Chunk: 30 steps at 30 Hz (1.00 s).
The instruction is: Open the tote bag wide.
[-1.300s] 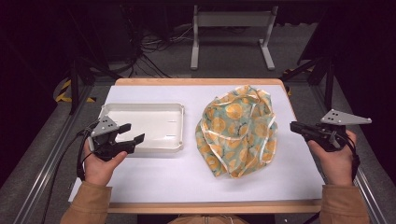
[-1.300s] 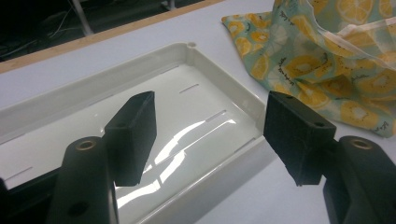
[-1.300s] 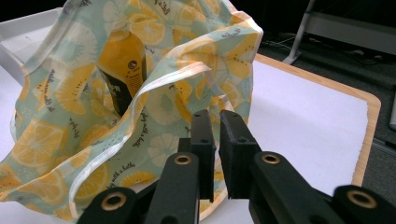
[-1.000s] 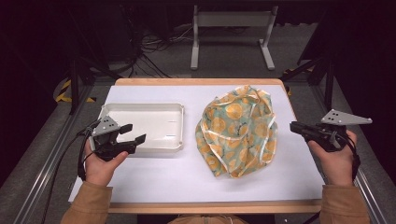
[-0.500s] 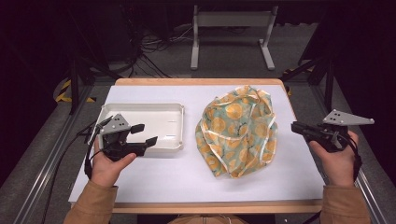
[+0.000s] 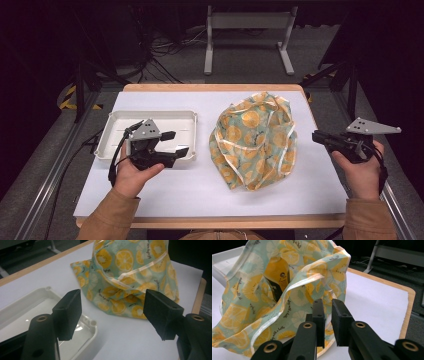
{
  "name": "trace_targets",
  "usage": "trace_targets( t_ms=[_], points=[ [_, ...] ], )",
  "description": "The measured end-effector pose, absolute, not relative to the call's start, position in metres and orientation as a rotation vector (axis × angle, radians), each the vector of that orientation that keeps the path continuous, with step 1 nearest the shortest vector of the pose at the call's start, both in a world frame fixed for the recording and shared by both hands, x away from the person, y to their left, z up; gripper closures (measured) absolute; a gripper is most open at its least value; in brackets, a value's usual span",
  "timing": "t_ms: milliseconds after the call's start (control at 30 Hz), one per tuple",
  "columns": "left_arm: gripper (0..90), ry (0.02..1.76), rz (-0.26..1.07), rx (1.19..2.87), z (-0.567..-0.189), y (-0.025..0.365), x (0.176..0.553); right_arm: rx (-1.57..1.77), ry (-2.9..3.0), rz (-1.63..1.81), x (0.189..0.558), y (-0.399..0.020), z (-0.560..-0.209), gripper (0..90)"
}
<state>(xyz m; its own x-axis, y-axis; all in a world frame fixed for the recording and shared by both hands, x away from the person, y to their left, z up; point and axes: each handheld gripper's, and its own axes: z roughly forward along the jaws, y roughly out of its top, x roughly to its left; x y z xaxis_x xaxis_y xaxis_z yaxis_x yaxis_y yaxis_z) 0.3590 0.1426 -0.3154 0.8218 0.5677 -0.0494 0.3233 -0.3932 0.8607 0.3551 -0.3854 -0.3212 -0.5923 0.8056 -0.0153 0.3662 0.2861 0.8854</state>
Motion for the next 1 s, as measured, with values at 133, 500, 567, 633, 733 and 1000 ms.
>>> trace_targets(
  t_ms=[133,500,567,633,733,1000],
  points=[
    [29.3,0.588,0.307,2.011,-0.311,0.127,0.358,1.045,2.098,1.257,0.355,-0.385,-0.321,81.1],
    [26.6,0.507,0.254,2.030,-0.310,0.089,0.364,1.035,2.094,1.265,0.354,-0.384,-0.320,79.3],
    [26.3,0.483,0.244,2.037,-0.310,0.079,0.365,1.036,2.092,1.264,0.354,-0.384,-0.320,79.1],
    [25.9,0.457,0.242,2.045,-0.311,0.071,0.365,1.036,2.092,1.263,0.354,-0.384,-0.320,78.8],
    [26.2,0.439,0.228,2.055,-0.313,0.061,0.366,1.030,2.097,1.261,0.354,-0.383,-0.320,78.6],
    [25.7,0.411,0.184,2.045,-0.319,0.041,0.376,1.022,2.100,1.273,0.354,-0.382,-0.320,78.1]
  ],
)
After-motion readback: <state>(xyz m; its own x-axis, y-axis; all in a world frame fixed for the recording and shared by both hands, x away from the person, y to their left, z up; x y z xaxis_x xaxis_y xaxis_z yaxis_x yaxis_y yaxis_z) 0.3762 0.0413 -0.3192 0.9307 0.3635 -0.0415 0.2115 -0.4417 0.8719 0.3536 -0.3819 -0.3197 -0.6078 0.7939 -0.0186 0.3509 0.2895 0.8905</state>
